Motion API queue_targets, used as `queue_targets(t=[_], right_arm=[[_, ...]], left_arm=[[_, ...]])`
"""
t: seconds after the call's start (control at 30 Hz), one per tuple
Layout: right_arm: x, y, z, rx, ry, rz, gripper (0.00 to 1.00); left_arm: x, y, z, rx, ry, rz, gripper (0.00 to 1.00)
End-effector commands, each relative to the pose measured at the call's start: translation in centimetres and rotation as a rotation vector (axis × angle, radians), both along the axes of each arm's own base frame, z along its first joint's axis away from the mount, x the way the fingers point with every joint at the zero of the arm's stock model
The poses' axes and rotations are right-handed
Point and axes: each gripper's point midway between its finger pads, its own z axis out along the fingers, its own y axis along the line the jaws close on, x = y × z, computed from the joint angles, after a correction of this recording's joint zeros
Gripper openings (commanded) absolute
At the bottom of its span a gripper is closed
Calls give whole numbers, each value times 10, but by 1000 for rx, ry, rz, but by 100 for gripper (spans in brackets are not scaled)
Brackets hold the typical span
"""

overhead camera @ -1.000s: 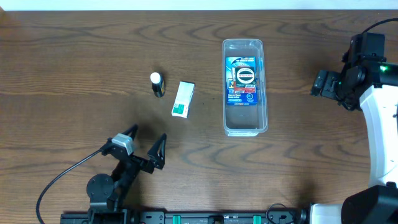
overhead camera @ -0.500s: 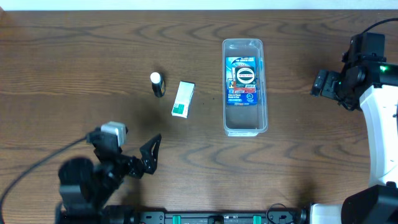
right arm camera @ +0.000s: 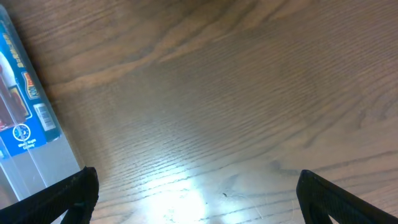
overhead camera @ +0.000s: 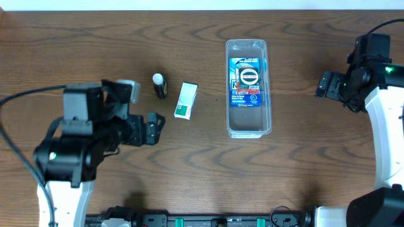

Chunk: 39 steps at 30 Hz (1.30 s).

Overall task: Pack container
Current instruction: 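Move the left gripper to the white-green tube box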

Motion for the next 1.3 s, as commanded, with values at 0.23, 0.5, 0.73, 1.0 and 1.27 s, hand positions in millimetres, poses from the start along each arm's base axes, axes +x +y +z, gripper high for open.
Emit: queue_targets(t=[0.23,0.5,0.73,1.0,1.27], right_arm=[[0,-1,0,7,-1,-15,99],[0,-1,0,7,0,-15,99],[0,-1,0,7,0,-15,99],[0,-1,0,7,0,-15,99],[0,-1,0,7,0,-15,99]], left_arm=[[2,-13,-4,108,9,58,98],[6,-44,-31,141,115,98,98],[20,-57,-43,138,136,79,98],[31,-62,-81,203,247,75,98],[47,-56,-124,295,343,163,98]])
